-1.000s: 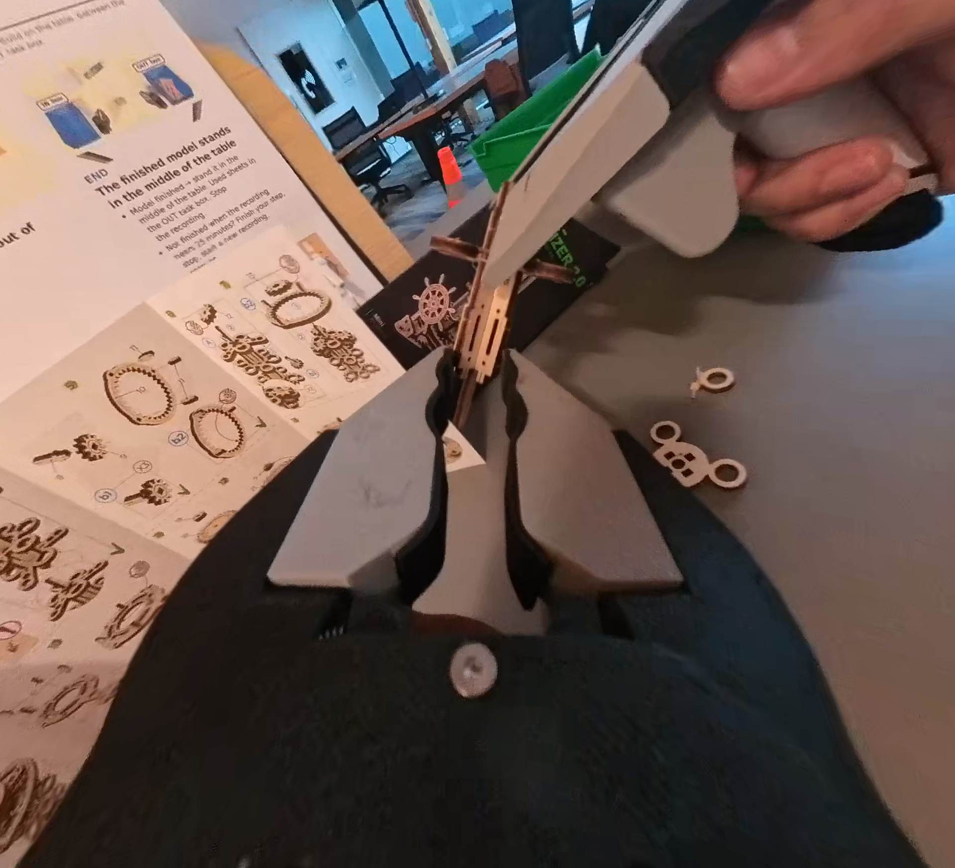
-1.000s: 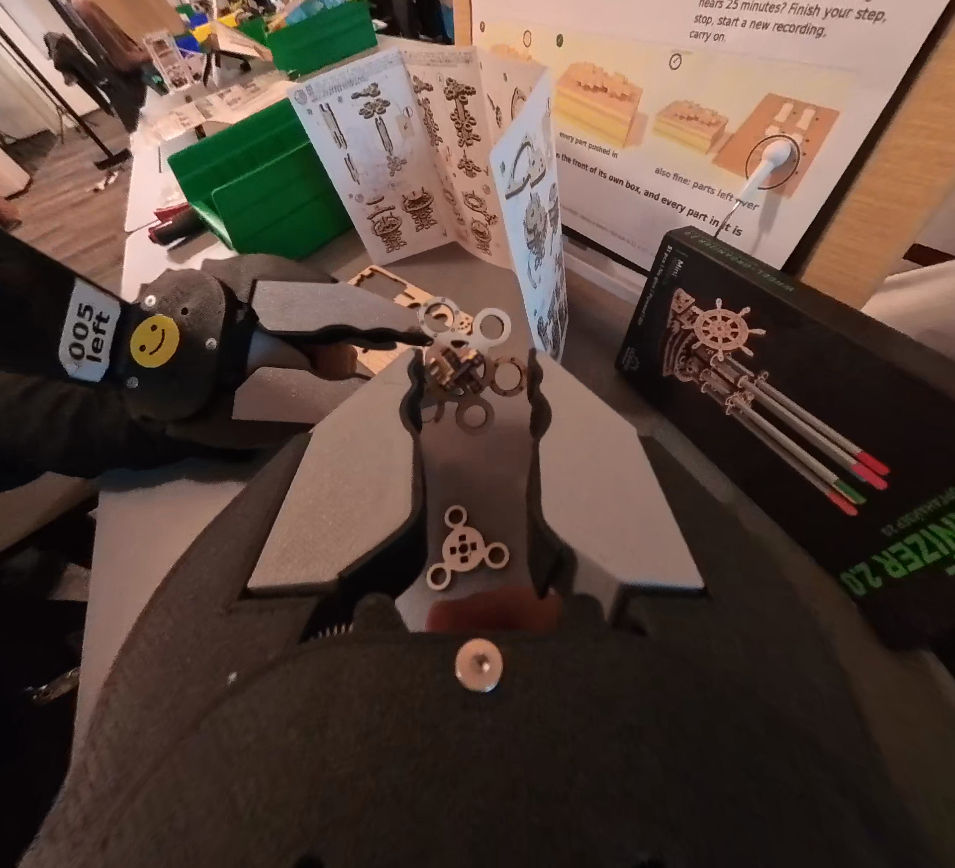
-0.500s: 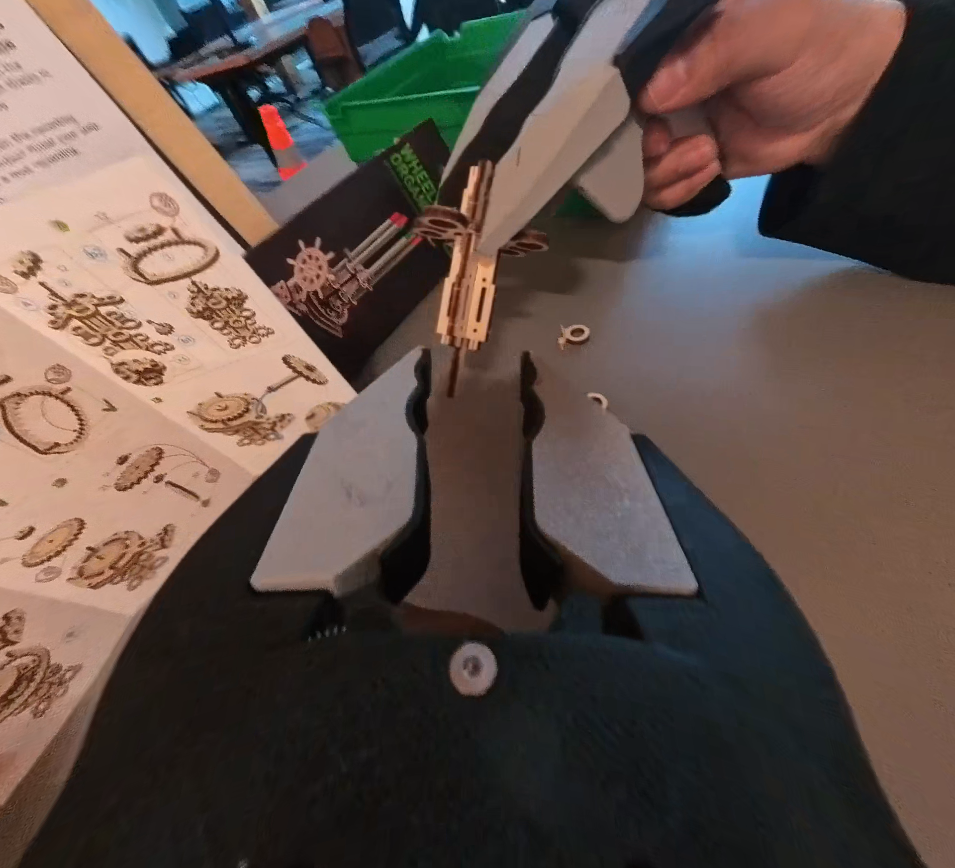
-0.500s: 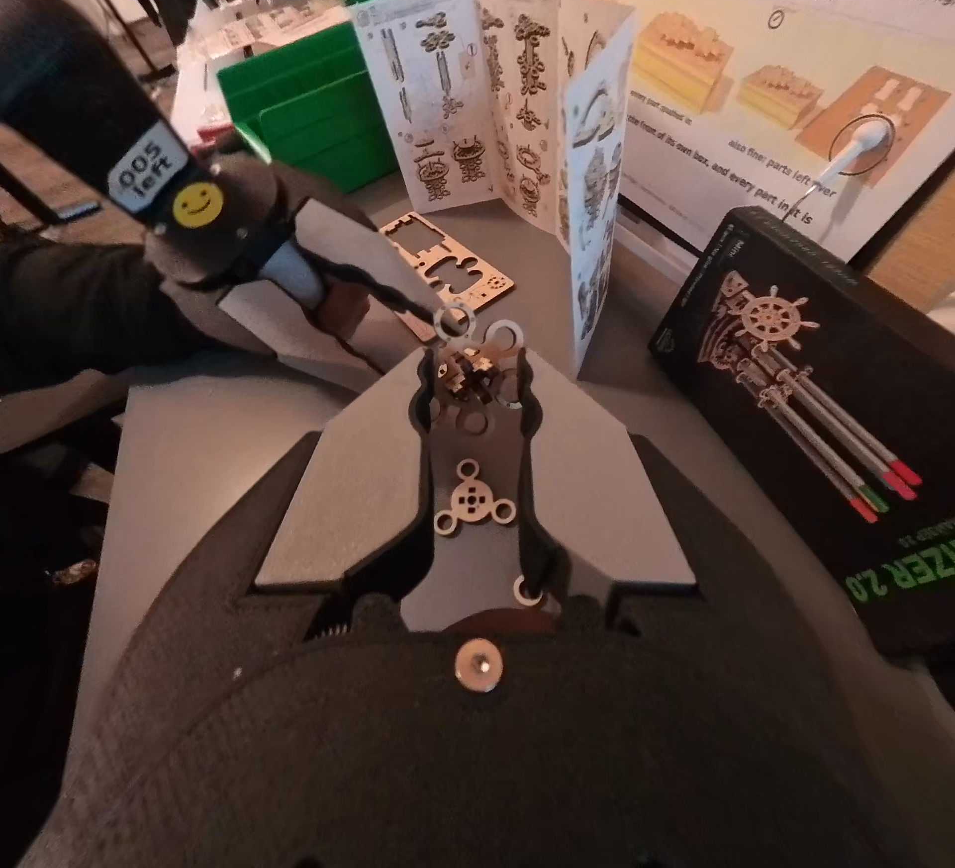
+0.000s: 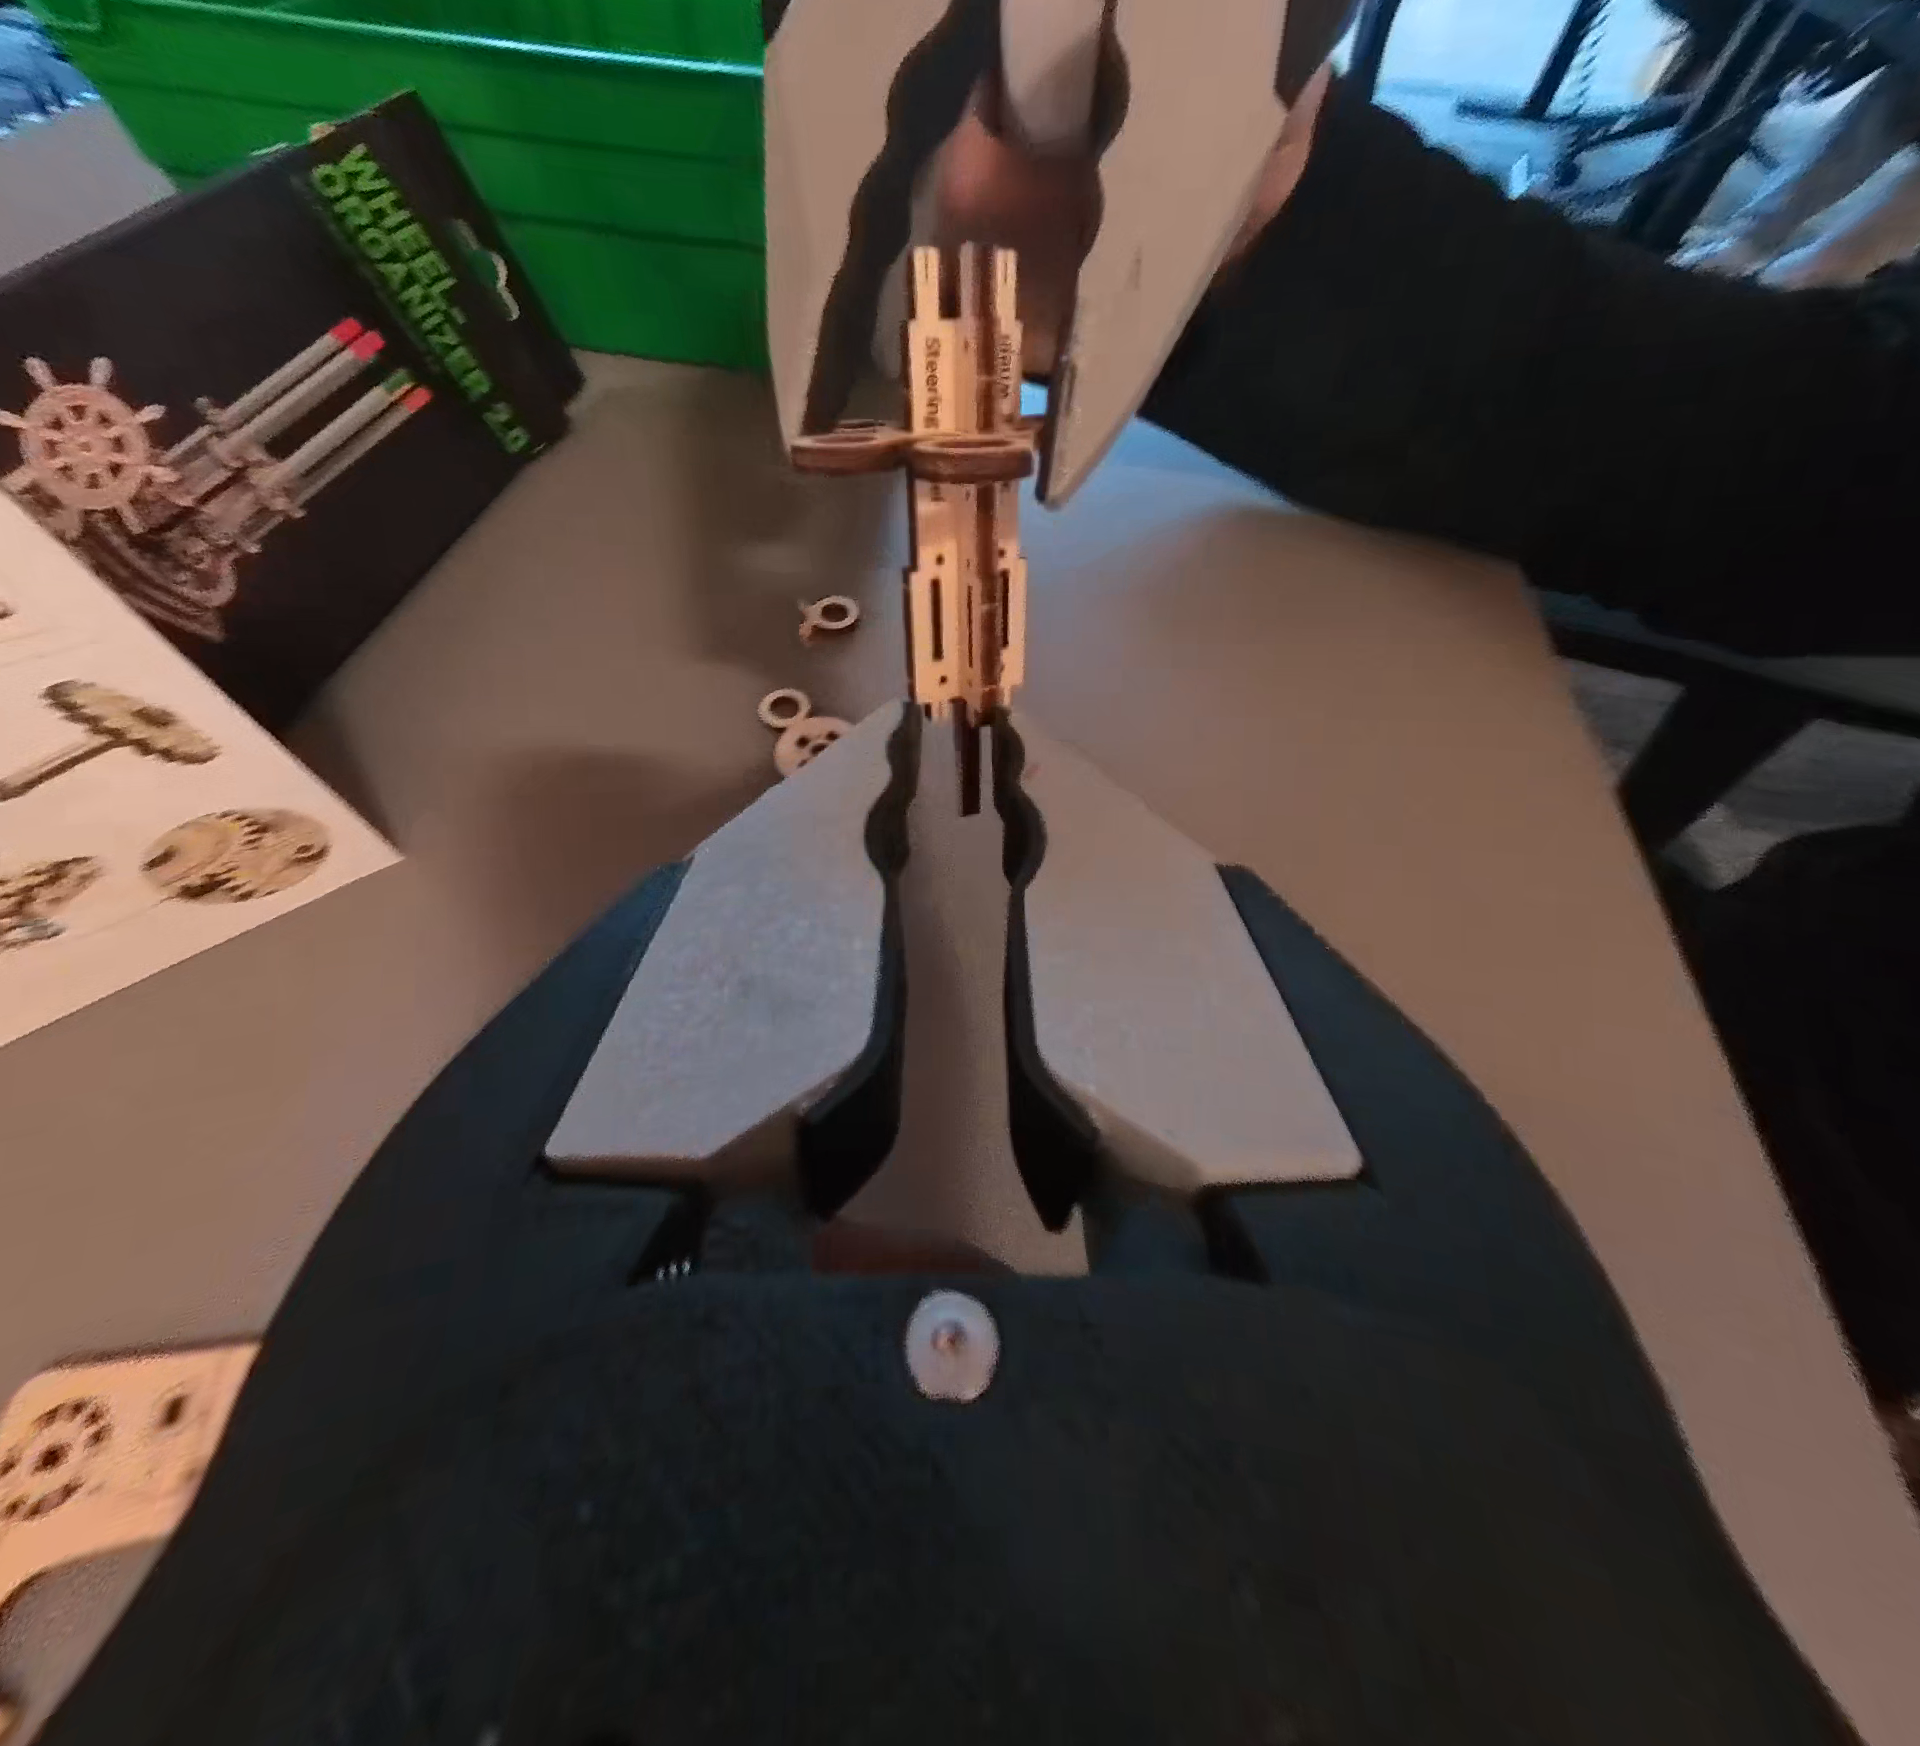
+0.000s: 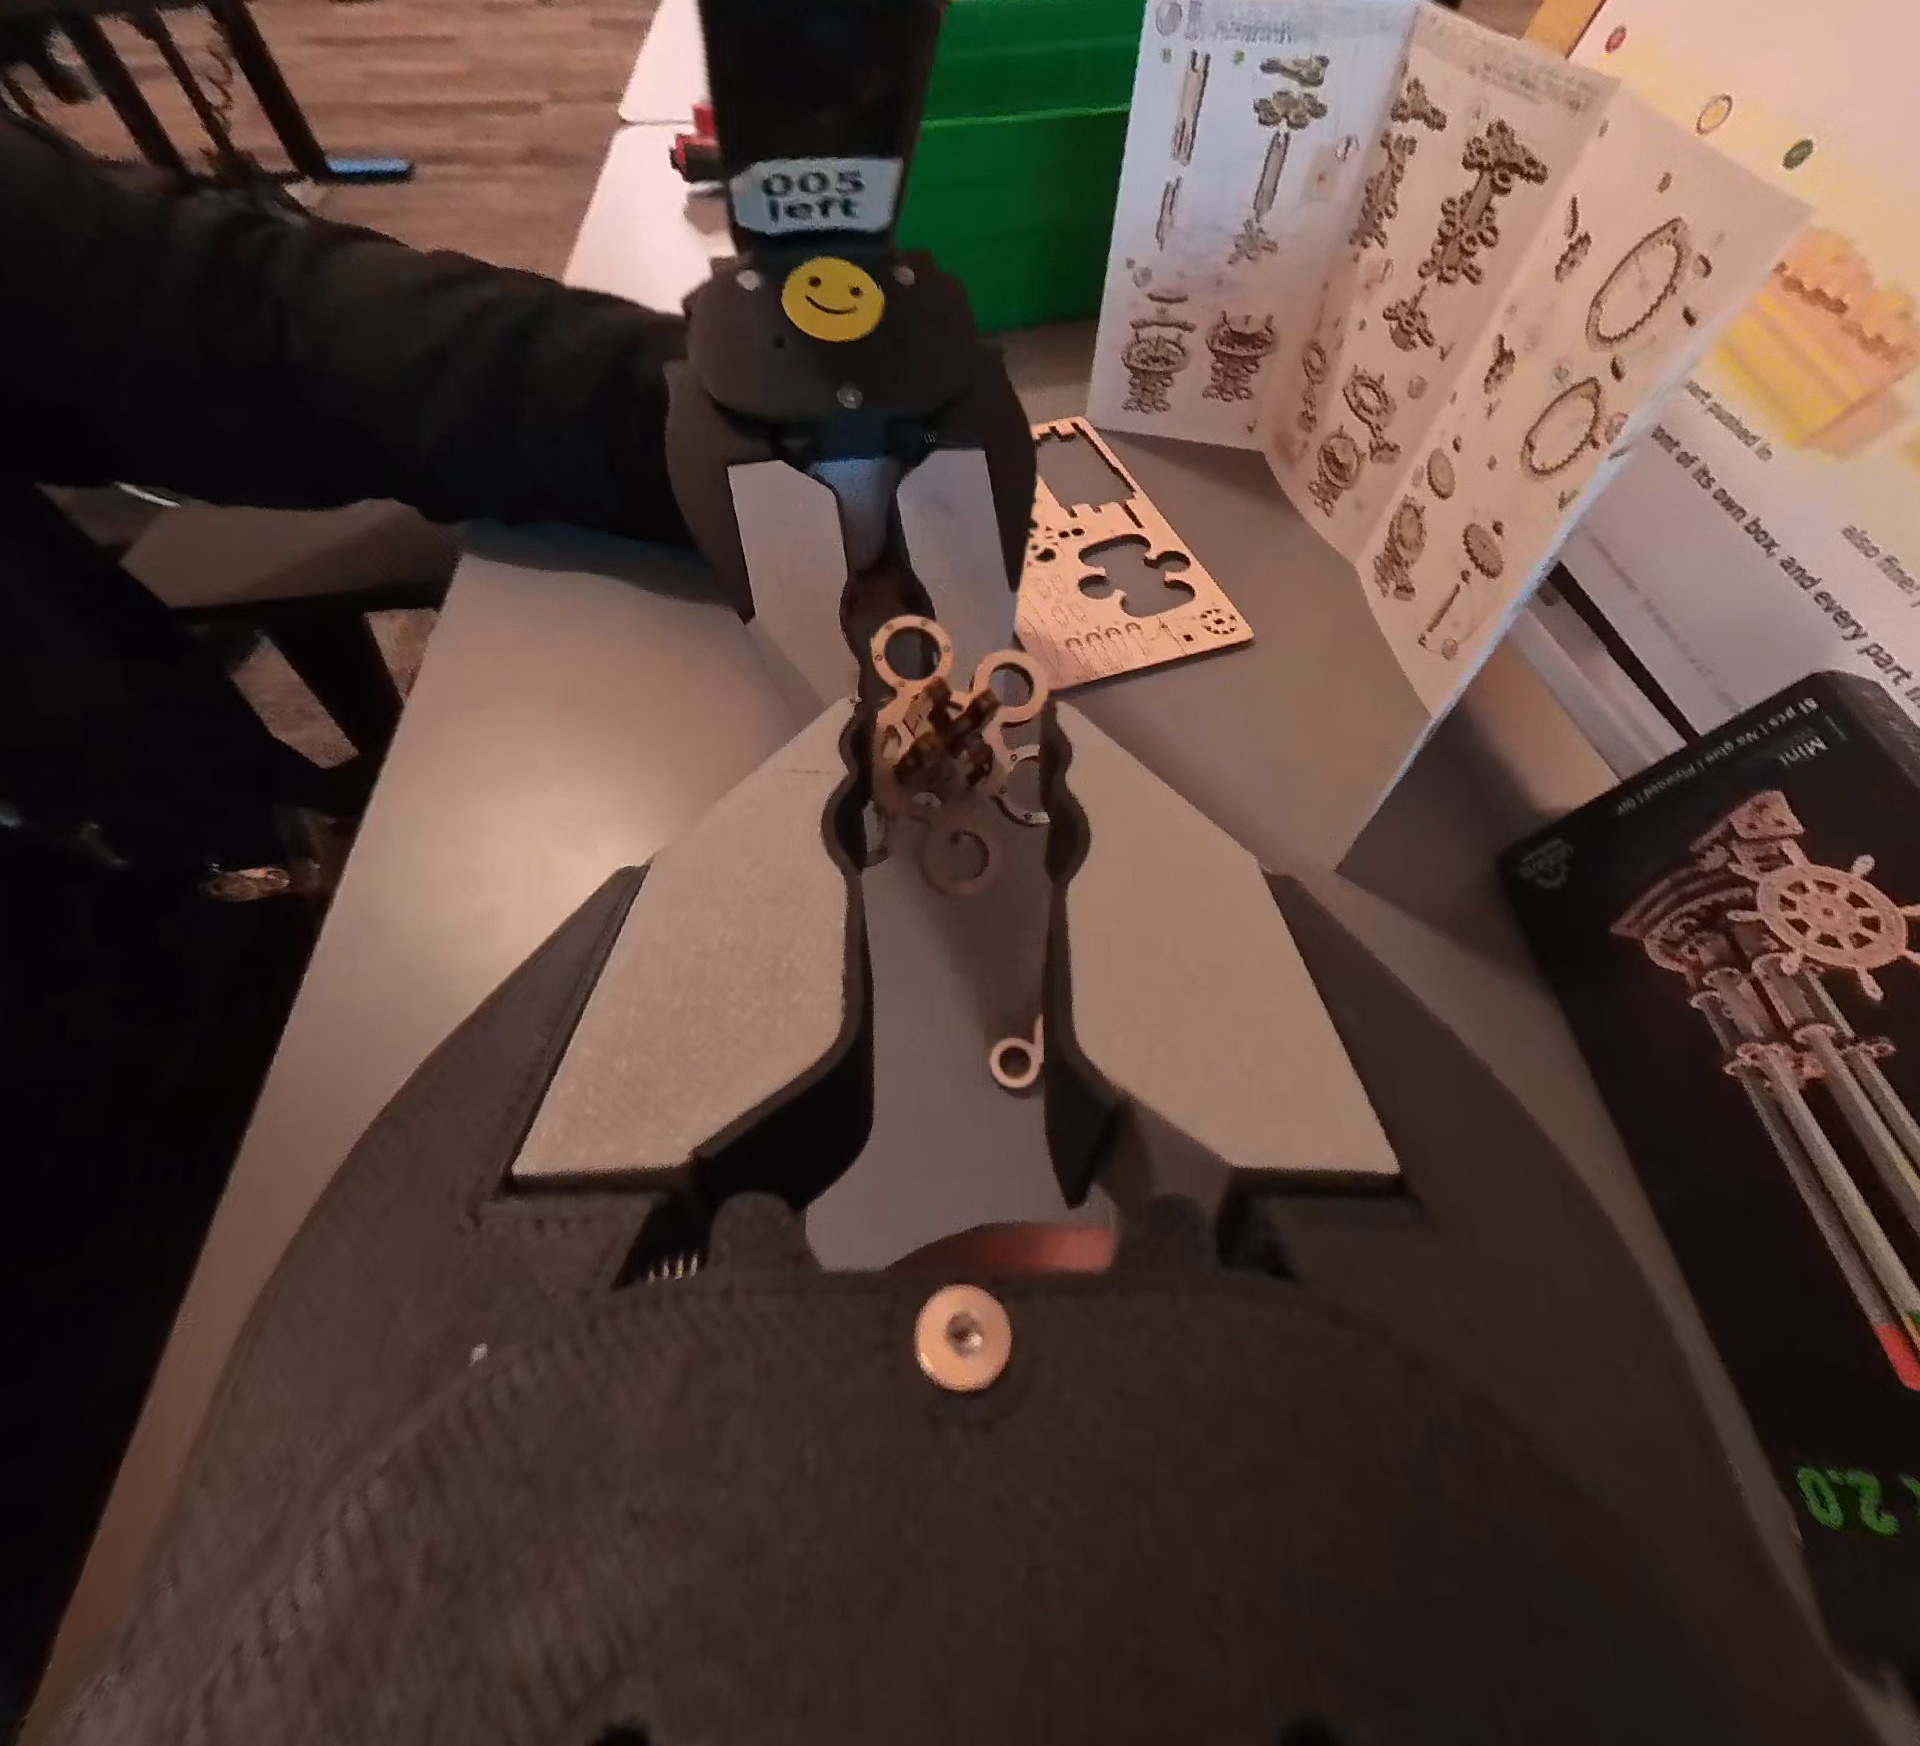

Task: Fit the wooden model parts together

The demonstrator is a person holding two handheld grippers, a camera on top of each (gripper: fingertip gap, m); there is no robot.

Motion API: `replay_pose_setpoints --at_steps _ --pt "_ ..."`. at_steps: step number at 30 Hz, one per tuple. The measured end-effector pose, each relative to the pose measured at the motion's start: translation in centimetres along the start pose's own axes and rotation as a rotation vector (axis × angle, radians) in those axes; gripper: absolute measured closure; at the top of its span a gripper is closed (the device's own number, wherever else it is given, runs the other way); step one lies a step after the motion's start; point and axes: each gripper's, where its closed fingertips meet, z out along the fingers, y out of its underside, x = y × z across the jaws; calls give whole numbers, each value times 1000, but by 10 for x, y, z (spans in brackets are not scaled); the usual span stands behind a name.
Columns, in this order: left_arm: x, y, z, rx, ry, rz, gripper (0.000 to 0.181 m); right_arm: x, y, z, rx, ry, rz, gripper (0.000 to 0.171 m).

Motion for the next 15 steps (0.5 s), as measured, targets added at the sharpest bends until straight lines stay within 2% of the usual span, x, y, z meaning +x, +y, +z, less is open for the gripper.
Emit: replay_pose_setpoints --at_steps 5,8,12,15 --pt "7 -15 -5 115 108 -124 169 -3 -11 -7 70 -21 16 143" --pt "12 -24 -11 172 168 -163 156 2 -16 -11 104 -3 28 144" --pt "5 -36 -20 246 140 -167 168 3 -22 -13 172 -28 66 144" --pt "3 -42 -24 288 133 -168 168 6 -27 -17 222 -37 91 144"
